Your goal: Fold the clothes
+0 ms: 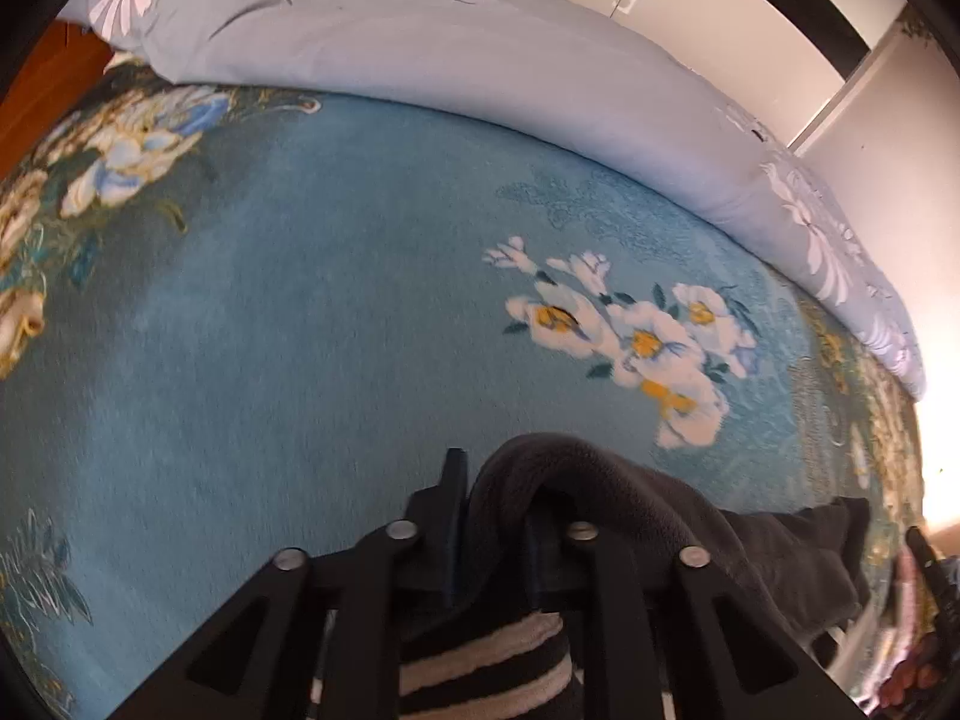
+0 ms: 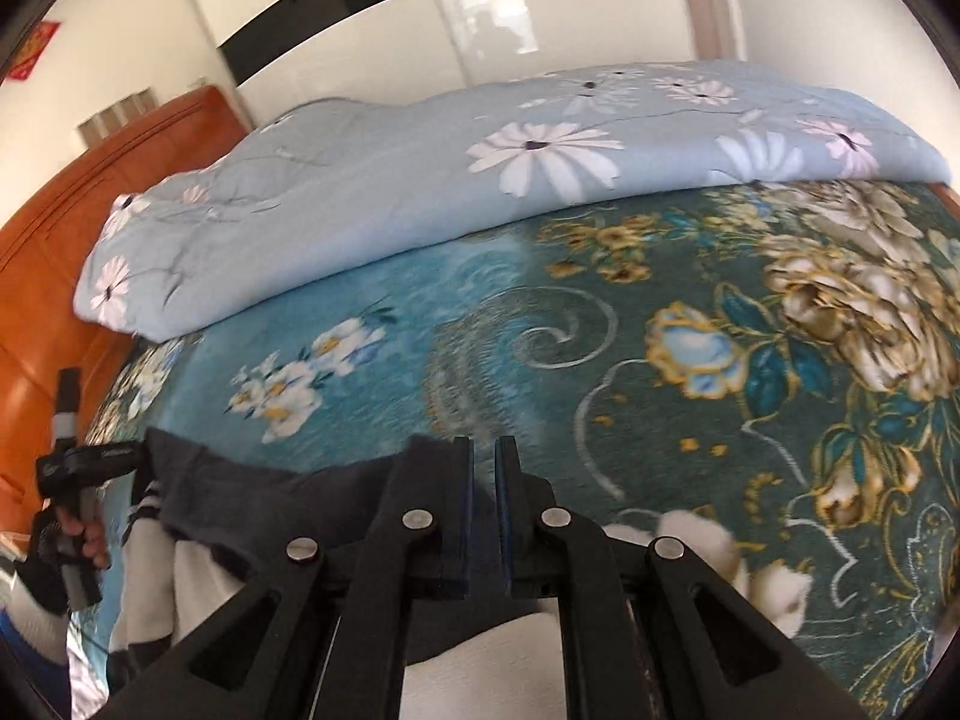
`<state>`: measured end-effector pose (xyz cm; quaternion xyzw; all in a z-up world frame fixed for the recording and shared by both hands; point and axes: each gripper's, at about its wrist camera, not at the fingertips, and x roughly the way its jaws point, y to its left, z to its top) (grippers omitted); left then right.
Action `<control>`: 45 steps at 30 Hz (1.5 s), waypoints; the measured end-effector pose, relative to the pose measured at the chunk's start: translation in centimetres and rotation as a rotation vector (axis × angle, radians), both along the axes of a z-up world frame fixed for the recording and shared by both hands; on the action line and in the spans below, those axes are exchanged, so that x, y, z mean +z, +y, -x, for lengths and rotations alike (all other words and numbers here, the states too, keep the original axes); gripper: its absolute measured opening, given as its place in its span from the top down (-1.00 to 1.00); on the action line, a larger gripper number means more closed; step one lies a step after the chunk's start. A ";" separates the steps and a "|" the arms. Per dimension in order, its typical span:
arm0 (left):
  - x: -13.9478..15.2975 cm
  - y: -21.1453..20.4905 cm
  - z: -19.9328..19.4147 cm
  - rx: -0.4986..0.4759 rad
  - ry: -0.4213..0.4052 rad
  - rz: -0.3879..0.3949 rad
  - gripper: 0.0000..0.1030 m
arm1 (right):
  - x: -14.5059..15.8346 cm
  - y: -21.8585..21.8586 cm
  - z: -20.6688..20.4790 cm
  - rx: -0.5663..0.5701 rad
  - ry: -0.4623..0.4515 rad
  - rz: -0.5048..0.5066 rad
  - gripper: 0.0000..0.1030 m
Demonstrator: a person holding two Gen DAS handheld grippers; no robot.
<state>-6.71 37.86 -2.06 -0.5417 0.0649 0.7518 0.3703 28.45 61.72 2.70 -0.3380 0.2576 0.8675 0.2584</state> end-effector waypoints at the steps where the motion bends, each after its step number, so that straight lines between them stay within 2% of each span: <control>1: 0.2 -0.6 -0.2 -0.004 -0.017 -0.014 0.31 | 0.2 -0.8 0.4 0.040 -0.005 -0.001 0.86; 3: 0.7 -1.7 -0.5 -0.012 -0.050 -0.042 0.19 | 0.5 -2.6 1.1 0.128 -0.016 0.004 0.86; 5: 2.7 -4.4 -1.5 -0.029 -0.009 -0.088 0.02 | 0.5 -4.3 1.6 0.197 -0.018 0.026 0.80; 7: 4.5 -7.6 -2.8 -0.021 0.044 -0.119 -0.23 | 0.3 -6.1 2.3 0.256 -0.032 0.025 0.66; 9: 5.8 -11.4 -4.3 0.011 0.106 -0.137 -0.29 | -0.2 -7.6 3.1 0.294 -0.064 -0.002 0.39; 11: 6.1 -15.2 -5.9 0.033 0.128 -0.166 -0.34 | -1.1 -8.5 4.1 0.308 -0.100 -0.020 0.35; 14: 5.2 -20.8 -8.5 0.093 0.151 -0.196 -0.44 | -2.8 -8.3 5.4 0.281 -0.122 0.029 0.35; 16: 3.5 -23.8 -9.8 0.137 0.137 -0.192 -0.47 | -3.9 -7.9 6.1 0.248 -0.129 0.070 0.35; 17: 2.6 -25.3 -10.4 0.159 0.130 -0.190 -0.47 | -4.1 -7.7 6.4 0.229 -0.127 0.079 0.43; 18: 1.9 -26.3 -10.7 0.169 0.115 -0.184 -0.47 | -4.2 -7.4 6.7 0.211 -0.118 0.087 0.67; 20: 0.5 -28.1 -11.3 0.197 0.103 -0.174 -0.47 | -4.0 -7.0 7.2 0.184 -0.107 0.101 0.82; 24: -1.4 -29.8 -12.4 0.190 0.088 -0.201 -0.47 | -2.4 -5.8 9.1 0.142 -0.105 0.089 0.86; 30: -3.0 -30.2 -13.1 0.164 0.043 -0.230 -0.47 | 1.5 -2.0 13.3 0.037 -0.119 0.010 0.86; 36: -4.1 -30.7 -13.5 0.136 -0.005 -0.270 -0.47 | 0.2 0.2 16.3 -0.129 -0.161 0.047 0.86; 41: -4.3 -30.8 -14.3 0.114 -0.049 -0.303 -0.47 | -0.1 -0.5 15.5 -0.152 -0.133 0.105 0.81; 45: -4.6 -30.6 -15.1 0.098 -0.091 -0.332 -0.47 | 1.6 -2.2 13.0 -0.098 -0.058 0.148 0.34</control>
